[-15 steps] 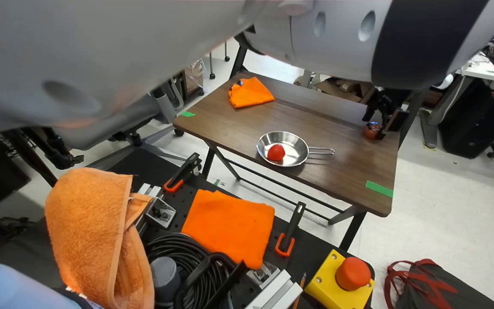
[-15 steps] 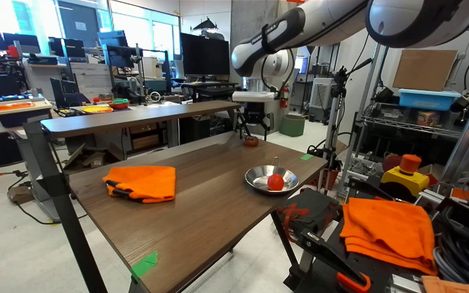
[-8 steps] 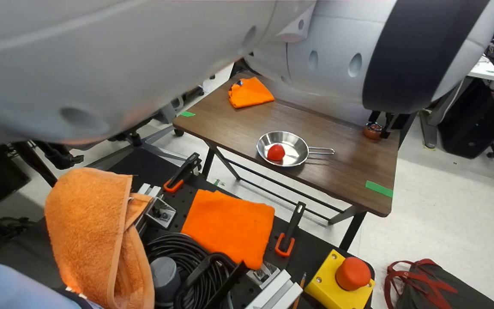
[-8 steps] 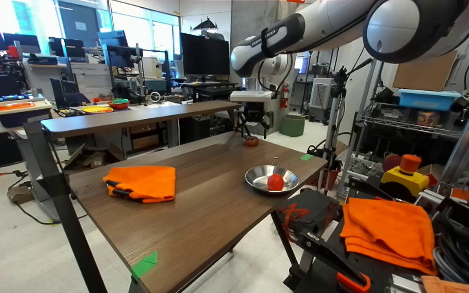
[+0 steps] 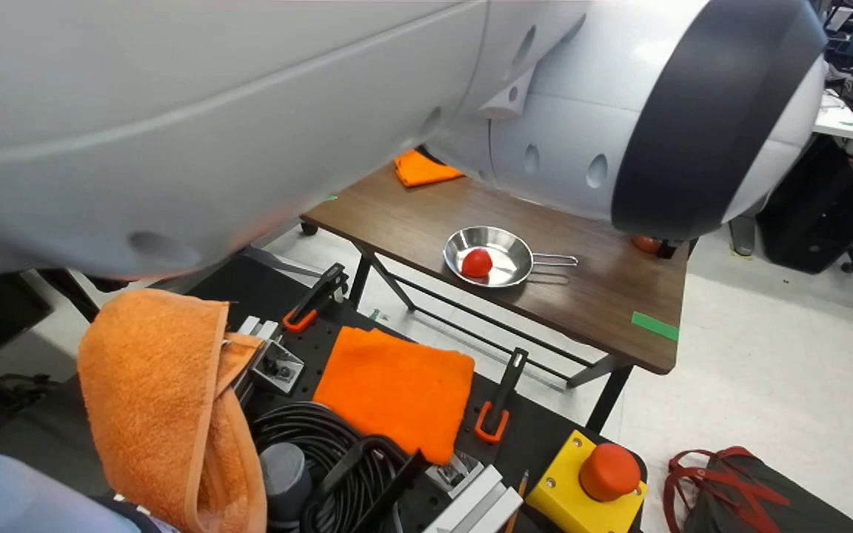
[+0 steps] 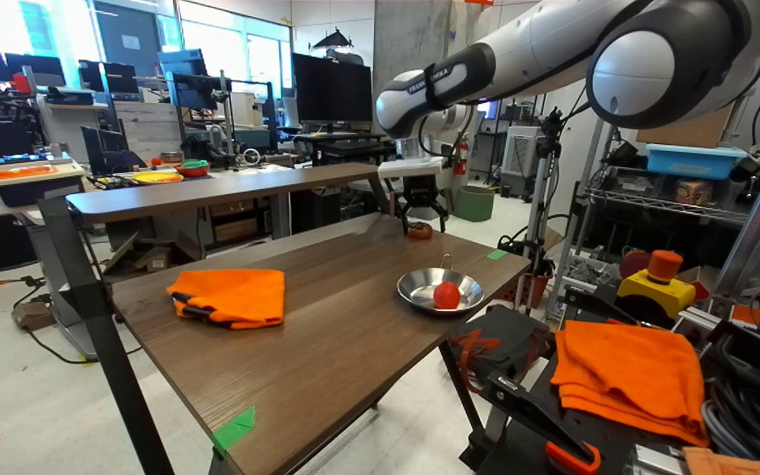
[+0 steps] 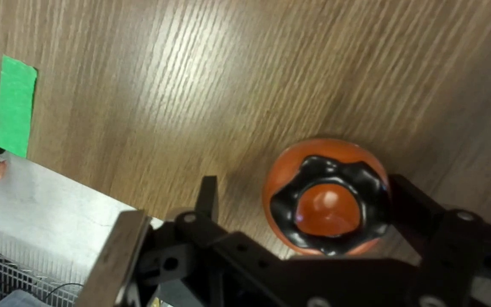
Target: Move the donut to the left
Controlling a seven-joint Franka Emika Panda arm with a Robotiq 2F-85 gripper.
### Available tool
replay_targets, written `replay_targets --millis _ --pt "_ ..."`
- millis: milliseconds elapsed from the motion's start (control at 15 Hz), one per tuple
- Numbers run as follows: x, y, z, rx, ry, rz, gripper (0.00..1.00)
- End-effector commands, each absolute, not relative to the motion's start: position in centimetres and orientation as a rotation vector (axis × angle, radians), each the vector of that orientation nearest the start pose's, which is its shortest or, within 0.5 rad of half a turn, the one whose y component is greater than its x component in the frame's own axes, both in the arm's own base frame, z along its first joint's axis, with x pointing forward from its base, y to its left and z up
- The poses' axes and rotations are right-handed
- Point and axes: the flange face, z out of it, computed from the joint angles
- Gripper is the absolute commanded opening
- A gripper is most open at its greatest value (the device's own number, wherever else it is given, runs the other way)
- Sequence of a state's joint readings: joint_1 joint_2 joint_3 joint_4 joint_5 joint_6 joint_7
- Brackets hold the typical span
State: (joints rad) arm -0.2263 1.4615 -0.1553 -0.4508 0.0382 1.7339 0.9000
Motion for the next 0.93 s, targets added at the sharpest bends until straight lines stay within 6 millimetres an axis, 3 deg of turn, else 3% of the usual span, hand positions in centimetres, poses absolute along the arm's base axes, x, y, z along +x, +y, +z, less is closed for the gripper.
replay_targets --millis 0,200,400,600,867 --pt "74.9 -21.5 11.7 -2.765 1.874 0.219 0.66" --pt "75.7 -20.7 13.5 -2.777 1.834 0.176 0.44" --pt "76.4 -20.1 15.9 -2.782 1.819 0.136 0.42" --pt "77.1 -18.2 18.5 -2.786 1.725 0.152 0.42" --pt "77.6 -15.1 18.9 -2.839 1.610 0.175 0.42"
